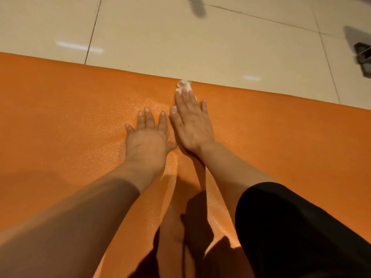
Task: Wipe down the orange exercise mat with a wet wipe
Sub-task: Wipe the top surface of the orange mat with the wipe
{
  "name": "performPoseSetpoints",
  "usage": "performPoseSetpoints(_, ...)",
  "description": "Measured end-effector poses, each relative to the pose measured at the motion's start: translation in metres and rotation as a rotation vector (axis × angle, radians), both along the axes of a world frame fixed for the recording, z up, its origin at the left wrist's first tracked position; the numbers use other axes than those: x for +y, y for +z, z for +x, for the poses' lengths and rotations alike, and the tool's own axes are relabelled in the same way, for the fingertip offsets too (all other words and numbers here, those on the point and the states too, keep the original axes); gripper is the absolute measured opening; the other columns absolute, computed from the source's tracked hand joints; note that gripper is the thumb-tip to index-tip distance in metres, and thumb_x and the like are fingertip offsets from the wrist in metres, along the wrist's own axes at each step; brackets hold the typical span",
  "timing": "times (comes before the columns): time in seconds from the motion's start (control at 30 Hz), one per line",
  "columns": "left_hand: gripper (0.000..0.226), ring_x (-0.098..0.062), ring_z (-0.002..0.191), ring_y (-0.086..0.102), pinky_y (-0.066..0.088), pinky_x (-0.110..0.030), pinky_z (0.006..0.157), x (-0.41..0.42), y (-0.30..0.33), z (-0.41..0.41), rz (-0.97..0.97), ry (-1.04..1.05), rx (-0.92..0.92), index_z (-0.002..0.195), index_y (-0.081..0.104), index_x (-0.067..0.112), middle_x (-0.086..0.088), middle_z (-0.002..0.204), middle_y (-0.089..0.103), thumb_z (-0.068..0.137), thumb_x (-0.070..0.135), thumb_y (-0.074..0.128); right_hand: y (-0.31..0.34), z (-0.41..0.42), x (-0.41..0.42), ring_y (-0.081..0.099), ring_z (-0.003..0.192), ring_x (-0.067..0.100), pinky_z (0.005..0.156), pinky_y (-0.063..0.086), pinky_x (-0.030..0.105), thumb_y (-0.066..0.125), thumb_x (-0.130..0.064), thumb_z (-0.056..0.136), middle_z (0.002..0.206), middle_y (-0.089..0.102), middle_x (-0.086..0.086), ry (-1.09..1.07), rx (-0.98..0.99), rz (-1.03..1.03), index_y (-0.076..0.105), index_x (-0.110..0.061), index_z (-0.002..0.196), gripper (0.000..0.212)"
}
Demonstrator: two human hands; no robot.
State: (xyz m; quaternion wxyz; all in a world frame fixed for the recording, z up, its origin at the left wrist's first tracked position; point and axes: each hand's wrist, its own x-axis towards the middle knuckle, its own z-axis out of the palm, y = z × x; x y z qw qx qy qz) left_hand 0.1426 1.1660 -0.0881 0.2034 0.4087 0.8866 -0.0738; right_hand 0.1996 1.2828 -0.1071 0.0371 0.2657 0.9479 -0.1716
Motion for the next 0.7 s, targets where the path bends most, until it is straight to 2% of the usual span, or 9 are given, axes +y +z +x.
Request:
performPoseSetpoints(0.07, 0.084, -0.036, 0.148, 0.0, 0.019, -0.054, 0.116, 0.0, 0.001, 0.0, -0.007, 0.001, -0.008, 0.153, -0.008, 0.017, -0.022, 0.159, -0.008, 0.095, 0.059, 0.036, 0.001, 0.014, 0.012, -0.004, 0.149, 0.012, 0.118, -0.014, 0.038, 0.013, -0.044, 0.104, 0.163, 0.001, -0.002, 0.059, -0.037, 0.064, 0.004, -0.02, 0.156, 0.058)
performPoseSetpoints(0.13, 0.085, -0.035, 0.148, 0.0, 0.019, -0.054, 0.117, 0.0, 0.002, -0.001, -0.025, 0.005, -0.025, 0.153, -0.009, 0.017, -0.022, 0.159, -0.009, 0.095, 0.059, 0.037, 0.001, 0.035, 0.027, -0.005, 0.149, 0.013, 0.119, -0.012, 0.041, 0.008, -0.049, 0.102, 0.163, -0.002, -0.003, 0.021, -0.08, 0.143, 0.0, -0.022, 0.156, 0.06)
performPoseSetpoints(0.23, 0.088, -0.036, 0.148, -0.001, 0.018, -0.054, 0.117, 0.003, 0.002, -0.002, -0.037, 0.02, -0.05, 0.153, -0.009, 0.016, -0.022, 0.158, -0.01, 0.094, 0.059, 0.04, 0.001, 0.061, 0.04, -0.008, 0.149, 0.015, 0.119, -0.012, 0.042, 0.006, -0.05, 0.101, 0.163, -0.007, -0.001, -0.254, -0.154, 0.165, -0.003, -0.019, 0.156, 0.063)
performPoseSetpoints(0.3, 0.088, -0.035, 0.148, -0.001, 0.019, -0.054, 0.116, 0.006, 0.002, -0.002, -0.044, 0.033, -0.057, 0.153, -0.009, 0.016, -0.021, 0.159, -0.01, 0.094, 0.058, 0.041, 0.001, 0.056, 0.028, -0.008, 0.149, 0.018, 0.121, -0.009, 0.041, 0.007, -0.048, 0.102, 0.163, -0.005, 0.005, -0.359, -0.167, 0.134, -0.002, -0.014, 0.155, 0.064)
performPoseSetpoints(0.37, 0.087, -0.035, 0.148, -0.002, 0.018, -0.053, 0.116, 0.006, 0.003, -0.003, -0.043, 0.046, -0.064, 0.153, -0.009, 0.016, -0.021, 0.159, -0.011, 0.095, 0.056, 0.042, 0.002, 0.038, 0.003, -0.006, 0.15, 0.019, 0.121, -0.006, 0.04, 0.006, -0.045, 0.102, 0.163, 0.0, 0.007, -0.256, -0.109, 0.076, 0.002, -0.011, 0.155, 0.063)
performPoseSetpoints(0.47, 0.08, -0.032, 0.148, -0.005, 0.014, -0.05, 0.117, 0.001, 0.007, -0.002, -0.001, 0.052, -0.111, 0.154, -0.006, 0.019, -0.018, 0.159, -0.013, 0.098, 0.048, 0.043, 0.004, 0.026, -0.031, -0.003, 0.15, 0.015, 0.121, -0.009, 0.039, 0.007, -0.045, 0.101, 0.163, 0.004, 0.004, 0.04, -0.04, 0.001, 0.007, -0.015, 0.156, 0.062)
performPoseSetpoints(0.53, 0.08, -0.031, 0.148, -0.006, 0.012, -0.048, 0.117, -0.008, 0.007, -0.001, 0.049, 0.026, -0.123, 0.154, -0.004, 0.019, -0.017, 0.16, -0.012, 0.097, 0.05, 0.044, 0.004, 0.037, -0.026, -0.004, 0.149, 0.012, 0.12, -0.011, 0.04, 0.009, -0.045, 0.103, 0.163, 0.001, 0.0, 0.094, -0.058, 0.015, 0.005, -0.018, 0.156, 0.059)
performPoseSetpoints(0.6, 0.081, -0.029, 0.148, -0.006, 0.008, -0.045, 0.119, -0.018, 0.006, 0.001, 0.108, 0.021, -0.155, 0.155, 0.0, 0.018, -0.016, 0.16, -0.011, 0.097, 0.047, 0.048, 0.003, 0.057, -0.011, -0.005, 0.149, 0.011, 0.12, -0.011, 0.041, 0.011, -0.046, 0.104, 0.163, -0.002, -0.002, 0.017, -0.1, 0.074, 0.001, -0.019, 0.156, 0.059)
performPoseSetpoints(0.7, 0.076, -0.026, 0.149, -0.004, 0.006, -0.042, 0.121, -0.031, 0.006, 0.013, 0.15, 0.044, -0.175, 0.154, 0.004, 0.015, -0.014, 0.161, -0.006, 0.098, 0.037, 0.05, 0.006, 0.077, 0.003, -0.01, 0.149, 0.014, 0.12, -0.01, 0.042, 0.008, -0.046, 0.103, 0.163, -0.008, 0.0, -0.335, -0.178, 0.074, -0.003, -0.016, 0.156, 0.061)
